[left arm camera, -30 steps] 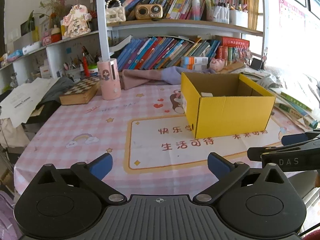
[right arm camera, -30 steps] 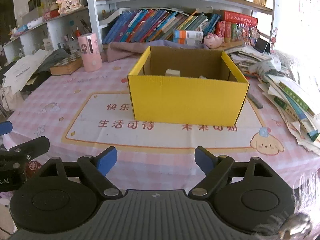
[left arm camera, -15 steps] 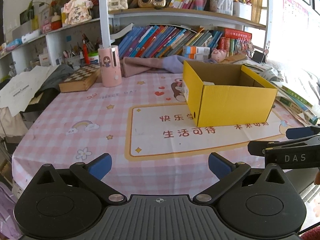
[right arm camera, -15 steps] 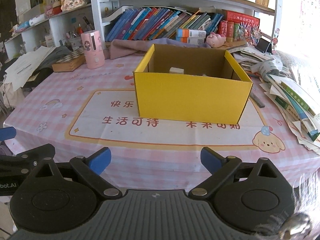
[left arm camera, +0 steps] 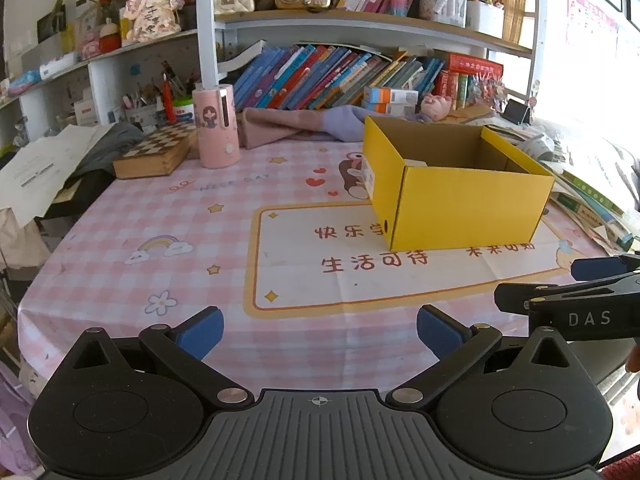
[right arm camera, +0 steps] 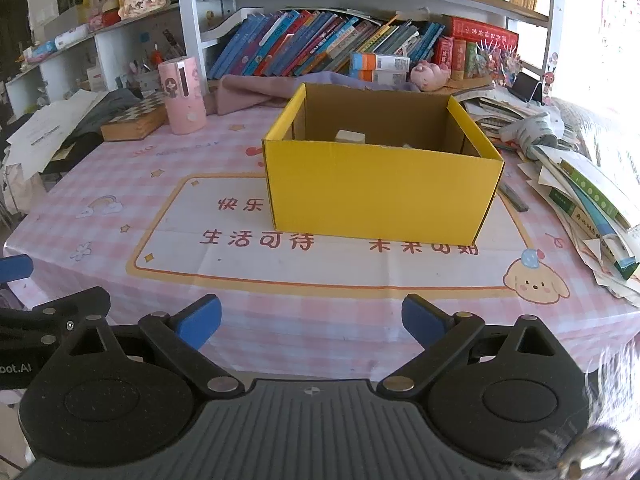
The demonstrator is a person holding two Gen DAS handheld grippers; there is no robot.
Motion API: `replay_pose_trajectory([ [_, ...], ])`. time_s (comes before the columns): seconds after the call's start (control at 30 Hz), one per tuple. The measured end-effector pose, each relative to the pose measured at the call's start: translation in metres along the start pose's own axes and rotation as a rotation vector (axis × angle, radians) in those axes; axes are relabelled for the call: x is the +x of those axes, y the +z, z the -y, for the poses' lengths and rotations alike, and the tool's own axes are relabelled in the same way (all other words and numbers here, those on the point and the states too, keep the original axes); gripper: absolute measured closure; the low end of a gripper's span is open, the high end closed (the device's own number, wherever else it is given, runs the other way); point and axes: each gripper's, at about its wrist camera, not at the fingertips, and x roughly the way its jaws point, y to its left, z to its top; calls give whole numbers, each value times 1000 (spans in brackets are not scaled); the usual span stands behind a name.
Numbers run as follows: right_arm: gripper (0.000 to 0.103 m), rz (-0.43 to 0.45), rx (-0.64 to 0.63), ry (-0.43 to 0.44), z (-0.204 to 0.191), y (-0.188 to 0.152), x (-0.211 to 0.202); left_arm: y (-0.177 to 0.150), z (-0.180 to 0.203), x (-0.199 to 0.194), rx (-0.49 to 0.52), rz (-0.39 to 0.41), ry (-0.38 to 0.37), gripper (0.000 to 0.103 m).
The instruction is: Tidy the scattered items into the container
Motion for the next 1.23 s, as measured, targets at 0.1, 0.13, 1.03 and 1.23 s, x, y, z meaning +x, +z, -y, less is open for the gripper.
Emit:
replay_pose_trajectory([
  [0.1, 5, -4, -4, 2, 0, 0, 1, 0, -1, 1, -6, -3, -3, 0],
  [0.13, 5, -5, -5, 3, -1, 0, 2, 0, -1, 1, -11, -5, -5, 0],
  [1.03, 5, -28, -11, -9, -2, 6, 15, 2, -6, 10, -38, -5, -41, 0],
  [1.23, 5, -31, -6, -14, 0, 7, 17, 4, -3, 14, -13, -10, -35, 0],
])
